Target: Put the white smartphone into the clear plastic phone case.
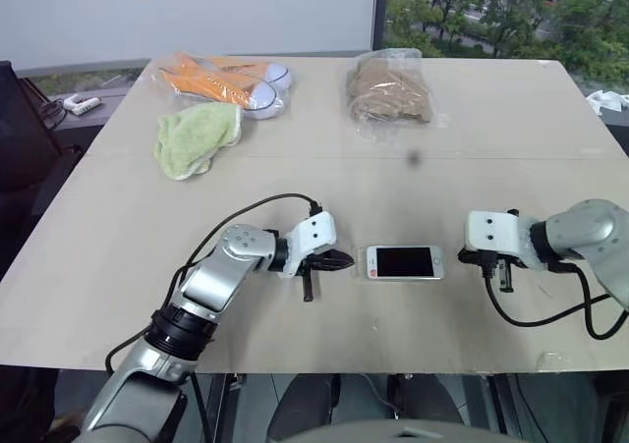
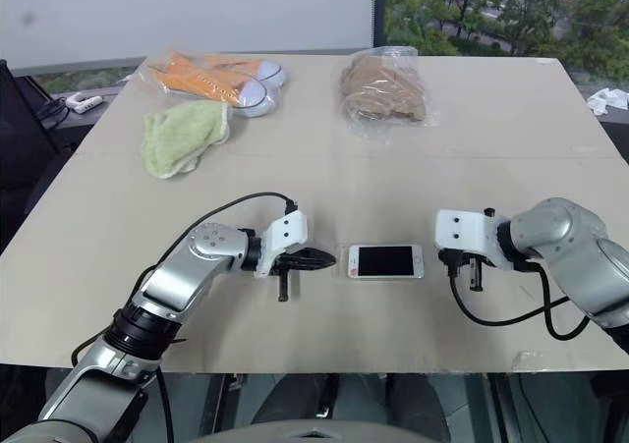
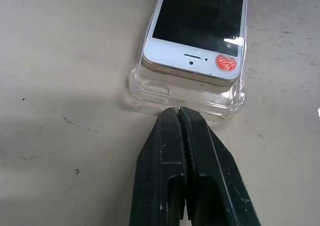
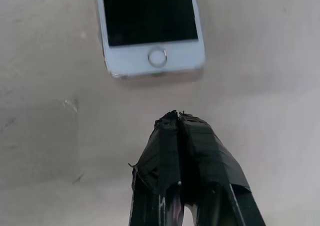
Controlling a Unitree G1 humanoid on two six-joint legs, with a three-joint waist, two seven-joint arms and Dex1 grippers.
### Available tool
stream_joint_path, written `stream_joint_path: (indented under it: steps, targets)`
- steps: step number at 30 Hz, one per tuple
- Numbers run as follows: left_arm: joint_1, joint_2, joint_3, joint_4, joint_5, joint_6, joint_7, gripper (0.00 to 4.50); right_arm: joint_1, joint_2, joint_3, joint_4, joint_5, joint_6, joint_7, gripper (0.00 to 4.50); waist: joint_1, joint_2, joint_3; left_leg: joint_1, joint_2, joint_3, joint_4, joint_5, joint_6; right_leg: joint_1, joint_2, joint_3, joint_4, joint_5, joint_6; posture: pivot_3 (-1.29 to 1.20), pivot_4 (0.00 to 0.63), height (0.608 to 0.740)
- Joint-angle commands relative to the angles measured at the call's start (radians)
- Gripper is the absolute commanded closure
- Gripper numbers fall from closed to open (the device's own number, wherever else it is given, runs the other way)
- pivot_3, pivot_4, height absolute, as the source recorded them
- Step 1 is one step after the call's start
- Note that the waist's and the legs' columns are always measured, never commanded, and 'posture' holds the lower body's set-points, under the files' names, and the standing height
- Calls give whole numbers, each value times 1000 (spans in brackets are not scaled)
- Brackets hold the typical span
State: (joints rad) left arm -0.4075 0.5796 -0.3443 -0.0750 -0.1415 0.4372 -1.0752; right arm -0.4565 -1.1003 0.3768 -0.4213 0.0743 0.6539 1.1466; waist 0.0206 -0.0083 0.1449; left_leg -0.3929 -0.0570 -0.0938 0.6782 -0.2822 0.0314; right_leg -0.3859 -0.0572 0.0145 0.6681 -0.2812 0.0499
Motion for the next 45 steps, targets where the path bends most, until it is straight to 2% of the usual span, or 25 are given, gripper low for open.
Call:
stream_joint_path:
  steps: [1, 11, 37, 45]
  targets:
    - [18, -6, -27, 19, 34, 9, 26, 4433, -44, 7, 37, -21, -41, 13, 41, 4500, 1, 0, 0, 0, 0, 0, 0, 0, 0, 0, 0, 0, 0, 0, 0, 0, 150, 740]
    - [30, -5, -26, 13, 35, -2, 35, 4433, -140, 87, 130, -26, -108, 77, 81, 4500, 1, 0, 0, -1, 0, -1, 0, 0, 0, 0, 0, -1, -1, 0, 0, 0, 150, 740]
    - [30, -37, -41, 35, 45, -25, 40, 4433, -151, 242, 161, -76, -128, 153, 74, 4500, -4, 1, -2, 0, -1, -2, 0, 0, 0, 1, 0, -2, -1, 1, 0, 0, 150, 740]
    - [28, -47, -42, 35, 51, -25, 35, 4433, -139, 299, 186, -108, -129, 190, 56, 4500, -8, 2, -4, 12, 0, -2, -7, -2, 4, 9, 0, 0, -3, 1, 0, 0, 150, 740]
